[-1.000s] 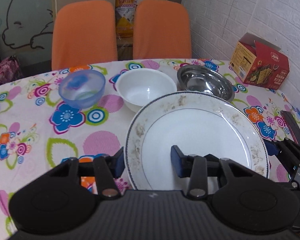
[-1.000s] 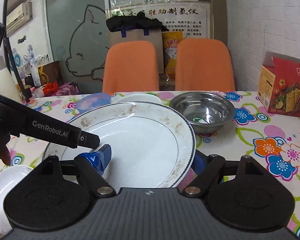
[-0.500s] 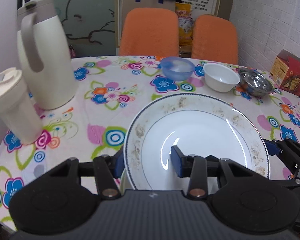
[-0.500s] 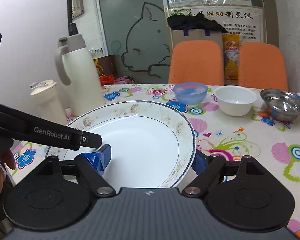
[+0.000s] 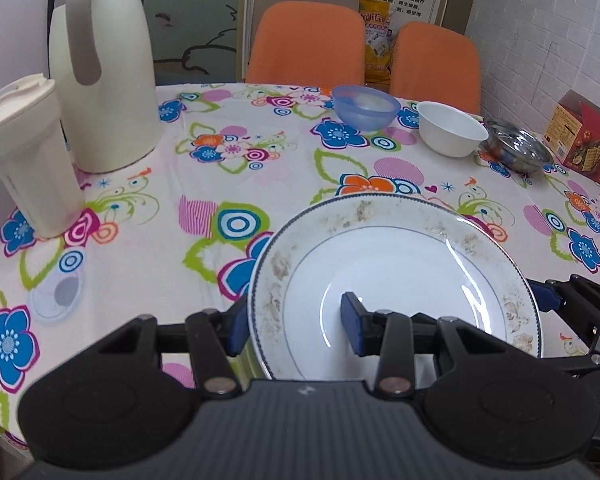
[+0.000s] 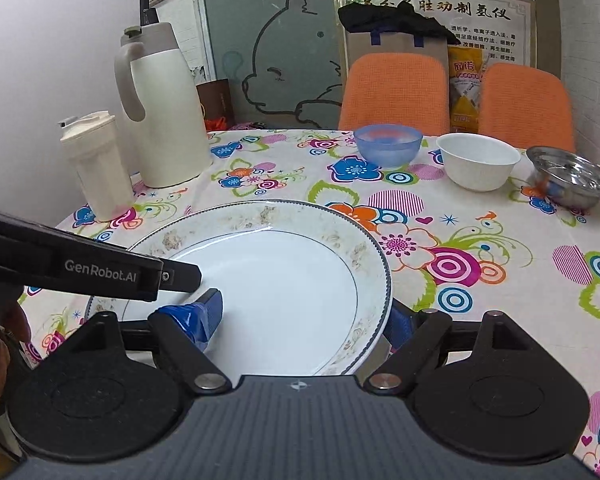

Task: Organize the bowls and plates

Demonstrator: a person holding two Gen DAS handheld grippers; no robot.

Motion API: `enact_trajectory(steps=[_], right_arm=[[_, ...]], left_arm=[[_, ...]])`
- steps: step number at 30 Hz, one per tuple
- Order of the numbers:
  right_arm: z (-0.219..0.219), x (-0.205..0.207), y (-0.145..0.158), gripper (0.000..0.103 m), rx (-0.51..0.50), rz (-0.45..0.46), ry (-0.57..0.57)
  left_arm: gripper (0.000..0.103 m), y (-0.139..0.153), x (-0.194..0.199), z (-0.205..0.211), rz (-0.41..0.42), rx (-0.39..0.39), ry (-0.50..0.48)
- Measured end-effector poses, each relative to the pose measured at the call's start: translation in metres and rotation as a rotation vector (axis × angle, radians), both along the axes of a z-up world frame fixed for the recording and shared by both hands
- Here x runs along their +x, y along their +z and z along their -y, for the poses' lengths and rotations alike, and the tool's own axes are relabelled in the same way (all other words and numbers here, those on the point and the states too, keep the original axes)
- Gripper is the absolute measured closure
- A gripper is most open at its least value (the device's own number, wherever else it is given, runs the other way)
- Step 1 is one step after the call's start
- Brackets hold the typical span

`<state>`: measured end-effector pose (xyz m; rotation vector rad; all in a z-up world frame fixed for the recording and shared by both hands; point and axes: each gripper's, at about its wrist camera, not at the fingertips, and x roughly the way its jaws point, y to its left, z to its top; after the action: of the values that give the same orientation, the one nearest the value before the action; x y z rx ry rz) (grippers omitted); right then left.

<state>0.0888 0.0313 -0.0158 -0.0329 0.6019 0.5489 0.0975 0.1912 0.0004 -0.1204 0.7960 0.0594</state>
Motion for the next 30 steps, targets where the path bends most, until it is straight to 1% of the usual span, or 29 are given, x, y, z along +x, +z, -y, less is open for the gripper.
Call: enact_trajectory(steps=[4, 6, 8, 9, 12, 14, 17, 21, 26, 30], right_arm=[[0.002, 0.004, -0.005, 0.033, 0.02, -0.025, 0.014], [0.003, 0.004, -0.005, 0.033, 0.027, -0.027, 0.017], [0.006, 0.004, -0.003, 0.034, 0.049, -0.027, 0.006], [0.008, 0.004, -0.001, 0.034, 0.056, -0.024, 0.0], [0.012, 0.005, 0.004, 0.033, 0.076, -0.018, -0.018], [0.015, 0.005, 0.005, 0.033, 0.068, -0.005, -0.039], [0.024, 0.001, 0.011, 0.033, 0.088, 0.039, -0.058], [0.029, -0.004, 0.02, 0.033, 0.081, 0.076, -0.06], [0.04, -0.004, 0.019, 0.033, 0.106, 0.051, -0.071], [0.052, 0.0, 0.02, 0.032, 0.147, 0.002, -0.119]], left_arm=[[0.062, -0.002, 0.0, -0.003, 0.0, -0.009, 0.001], [0.062, -0.009, 0.004, -0.007, -0.031, -0.039, 0.007], [0.062, -0.012, 0.004, -0.01, -0.029, -0.071, 0.004], [0.061, -0.01, 0.002, -0.01, -0.019, -0.069, 0.003], [0.047, 0.0, -0.003, -0.006, 0.035, -0.036, 0.0], [0.044, 0.008, -0.004, -0.002, 0.063, -0.014, -0.004], [0.042, 0.015, -0.005, 0.002, 0.085, 0.022, -0.001], [0.04, 0.019, -0.006, 0.006, 0.095, 0.024, -0.007], [0.039, 0.02, -0.008, 0.014, 0.093, 0.036, -0.015], [0.038, 0.021, -0.007, 0.02, 0.092, 0.042, -0.02]])
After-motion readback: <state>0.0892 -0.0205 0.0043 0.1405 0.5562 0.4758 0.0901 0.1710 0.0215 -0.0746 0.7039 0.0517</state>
